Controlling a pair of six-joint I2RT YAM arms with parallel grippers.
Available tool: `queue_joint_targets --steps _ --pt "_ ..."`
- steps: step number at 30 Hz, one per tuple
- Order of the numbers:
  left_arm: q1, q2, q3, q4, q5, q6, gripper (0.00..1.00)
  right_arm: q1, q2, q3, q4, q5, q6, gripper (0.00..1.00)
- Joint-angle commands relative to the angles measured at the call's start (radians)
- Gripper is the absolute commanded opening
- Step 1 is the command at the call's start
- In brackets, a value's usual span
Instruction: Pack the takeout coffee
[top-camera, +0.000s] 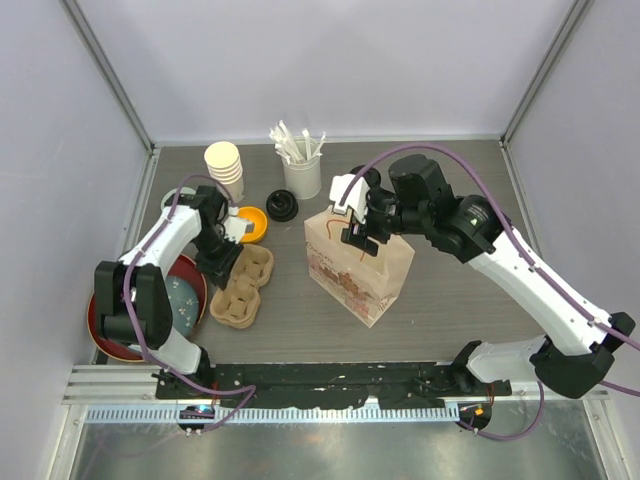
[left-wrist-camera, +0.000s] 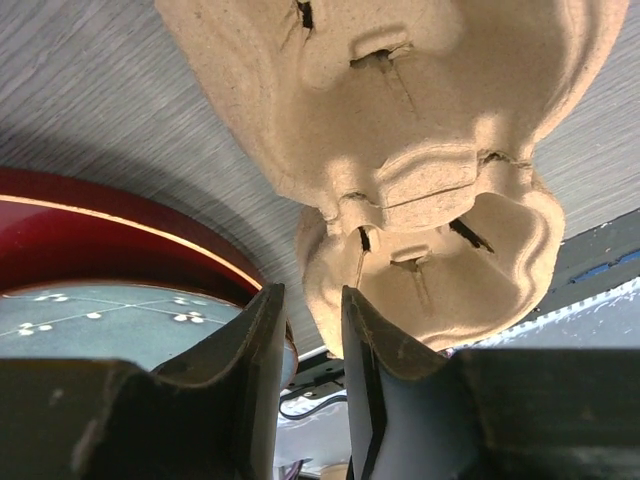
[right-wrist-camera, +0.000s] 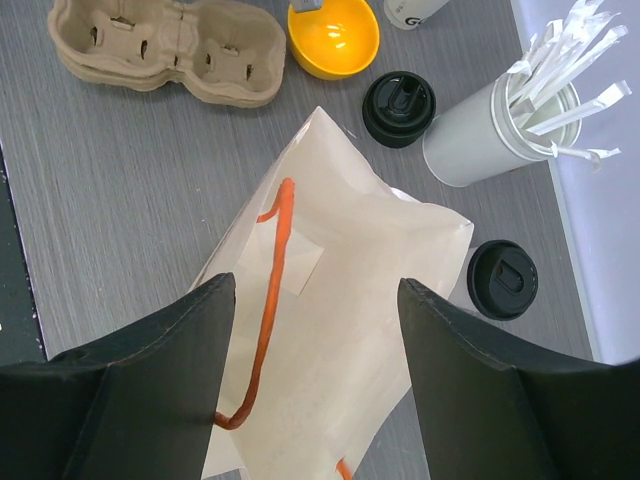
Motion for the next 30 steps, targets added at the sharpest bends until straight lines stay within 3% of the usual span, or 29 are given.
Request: queue_joint_targets --steps 1,5,10,14,15,16,18,30 --pt "0.005 0.002 -0.006 -0.006 0.043 0.012 0.32 0.001 -0.067 -0.021 0.06 0.013 0.014 0.71" --pt "0.005 0.022 -0.014 0.007 0.013 0.006 0.41 0.001 -0.076 -0.035 0.065 0.01 0.014 0.72" --pt "0.005 0.036 -0.017 0.021 0.028 -0.002 0.41 0.001 -0.078 -0.039 0.06 0.011 0.019 0.71" --pt "0.005 0.041 -0.023 0.023 0.054 0.001 0.27 0.001 -0.079 -0.043 0.06 0.014 0.02 0.71" --pt "0.005 0.039 -0.018 0.018 0.055 0.001 0.2 0.001 -0.079 -0.041 0.06 0.016 0.022 0.71" --pt "0.005 0.036 -0.015 0.018 0.057 0.0 0.08 0.001 -0.079 -0.041 0.059 0.016 0.022 0.71" --pt "0.005 0.027 -0.008 0.015 0.057 0.0 0.0 0.001 -0.079 -0.043 0.062 0.017 0.025 0.71" --pt "0.009 -0.053 0.074 -0.089 0.173 0.032 0.0 0.001 -0.087 -0.007 0.042 0.005 0.072 0.72"
